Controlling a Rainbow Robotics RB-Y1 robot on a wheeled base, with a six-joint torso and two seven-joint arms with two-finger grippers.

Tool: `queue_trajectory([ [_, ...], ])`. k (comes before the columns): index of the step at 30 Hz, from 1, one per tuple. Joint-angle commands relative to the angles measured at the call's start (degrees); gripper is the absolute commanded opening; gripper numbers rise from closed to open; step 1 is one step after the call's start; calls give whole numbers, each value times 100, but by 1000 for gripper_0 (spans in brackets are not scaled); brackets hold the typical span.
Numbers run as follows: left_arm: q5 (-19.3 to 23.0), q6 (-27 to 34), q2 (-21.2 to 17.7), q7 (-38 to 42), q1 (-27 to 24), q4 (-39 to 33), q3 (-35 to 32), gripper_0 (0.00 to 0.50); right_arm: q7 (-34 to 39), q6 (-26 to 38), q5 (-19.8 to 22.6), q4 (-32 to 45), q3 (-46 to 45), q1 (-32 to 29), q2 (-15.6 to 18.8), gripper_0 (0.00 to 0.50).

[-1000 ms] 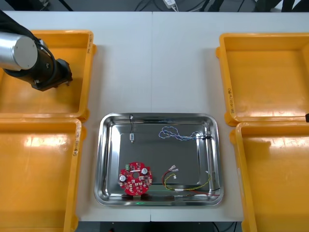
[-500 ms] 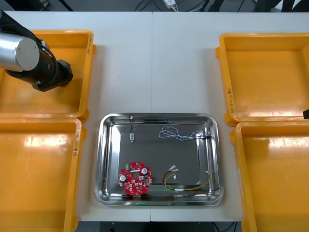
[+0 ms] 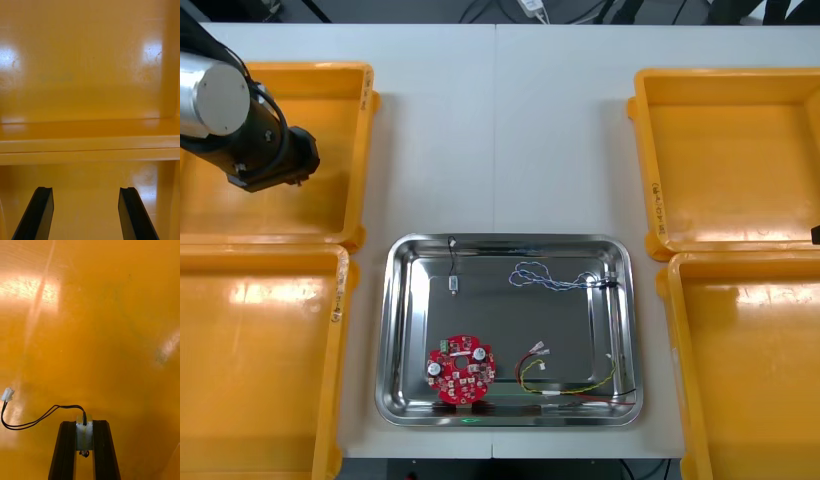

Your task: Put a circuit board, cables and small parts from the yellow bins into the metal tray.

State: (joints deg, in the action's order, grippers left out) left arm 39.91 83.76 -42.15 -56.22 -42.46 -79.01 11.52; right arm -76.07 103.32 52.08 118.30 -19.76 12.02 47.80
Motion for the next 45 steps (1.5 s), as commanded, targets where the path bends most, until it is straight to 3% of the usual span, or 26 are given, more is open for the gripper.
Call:
queue_trajectory([
  [1, 105, 439, -461, -372, -78, -616, -97, 0, -286, -49, -22, 176, -212, -51, -17, 500],
  [16, 280, 2171, -461, 6, -78, -2479, -281, 0, -268, 12, -13, 176, -212, -51, -17, 500],
  [21, 403, 2540, -223, 648, -78, -3138, -281, 0, -268, 12, -13, 176, -212, -51, -17, 500],
  [30, 324, 2624, 392, 1632, -78, -4000, 44, 0, -268, 12, -13, 176, -212, -51, -17, 500],
  [39, -256, 2624, 981, 2274, 1, -4088, 826, 1, -268, 12, -13, 176, -212, -51, -17, 500],
  [45, -493, 2624, 1121, 2406, 264, -4088, 1204, 0, -268, 12, -13, 176, -212, -51, -17, 500],
])
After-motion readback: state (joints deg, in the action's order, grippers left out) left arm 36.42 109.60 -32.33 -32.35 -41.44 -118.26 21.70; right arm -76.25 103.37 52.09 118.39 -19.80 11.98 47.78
